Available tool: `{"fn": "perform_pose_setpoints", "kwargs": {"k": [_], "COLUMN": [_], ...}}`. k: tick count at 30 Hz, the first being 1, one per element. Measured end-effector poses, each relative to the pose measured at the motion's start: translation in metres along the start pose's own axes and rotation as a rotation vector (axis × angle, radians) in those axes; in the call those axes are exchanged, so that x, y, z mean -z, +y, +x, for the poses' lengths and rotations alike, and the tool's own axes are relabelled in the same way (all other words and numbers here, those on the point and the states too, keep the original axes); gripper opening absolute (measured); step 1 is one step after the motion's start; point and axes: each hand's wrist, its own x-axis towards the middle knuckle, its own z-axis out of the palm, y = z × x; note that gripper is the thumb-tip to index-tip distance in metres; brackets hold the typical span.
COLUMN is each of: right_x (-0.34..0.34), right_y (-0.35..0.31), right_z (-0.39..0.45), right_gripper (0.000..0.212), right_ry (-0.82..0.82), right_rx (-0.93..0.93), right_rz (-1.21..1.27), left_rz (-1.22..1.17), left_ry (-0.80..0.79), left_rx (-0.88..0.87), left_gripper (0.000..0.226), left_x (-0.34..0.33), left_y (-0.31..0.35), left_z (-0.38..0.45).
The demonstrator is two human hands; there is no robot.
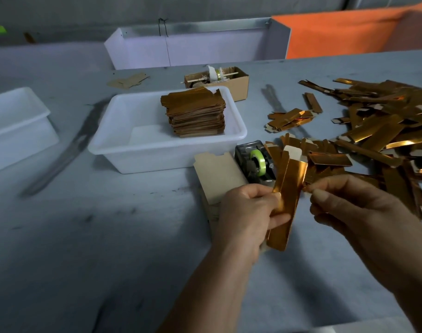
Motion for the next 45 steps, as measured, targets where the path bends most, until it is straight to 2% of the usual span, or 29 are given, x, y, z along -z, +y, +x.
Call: {"fn": "perform_pose_setpoints", "kwargs": {"k": [3,9,11,15,20,26,30,35,39,41,45], "right_x": [-0.009,-0.021,-0.022,-0.024,-0.025,-0.028,-0.031,-0.036,-0.043,-0.044,-0.04], "right_y": [-0.012,-0.019,-0.019,-0.022,-0.026,-0.032,-0.032,-0.03,-0.029,-0.029,-0.028], "right_z": [-0.004,0.003,0.004,0.006,0.008,0.007,0.006,0.005,0.003,0.004,0.005], "right_gripper": [0.023,0.019,0.028,0.034,0.029,0.031,0.031,0.028,0.031,0.033,0.031], "right_ry": [-0.107,-0.105,-0.096,-0.019,-0.024,-0.021,-0.023,0.029,0.147,0.18,0.127], "right_rx": [0.092,0.22,0.243,0.227,0.23,0.21,0.213,0.243,0.308,0.299,0.211], "right_rz": [-0.095,-0.288,-0.365,-0.413,-0.525,-0.597,-0.622,-0.725,-0.916,-0.933,-0.789], "left_rz": [-0.029,-0.038,-0.035,-0.008,-0.006,-0.102,-0.125,-0.128,0.038,0.158,0.379], "left_ry": [-0.008,-0.021,-0.022,-0.042,-0.073,-0.177,-0.184,-0.056,0.121,0.221,0.433], "left_rx": [-0.042,-0.094,-0.109,-0.113,-0.158,-0.079,-0.075,-0.155,-0.266,-0.399,-0.719], "left_gripper": [0.004,0.007,0.009,0.008,0.011,0.014,0.014,0.016,0.019,0.019,0.013], "left_x": [0.004,0.011,0.012,0.014,0.014,0.019,0.021,0.016,0.005,-0.001,-0.004], "left_y": [-0.001,0.0,0.001,0.002,0.002,0.006,0.003,-0.002,-0.01,-0.015,-0.024], "left_z": [-0.005,-0.013,-0.015,-0.018,-0.02,-0.02,-0.019,-0.02,-0.024,-0.027,-0.03]}}
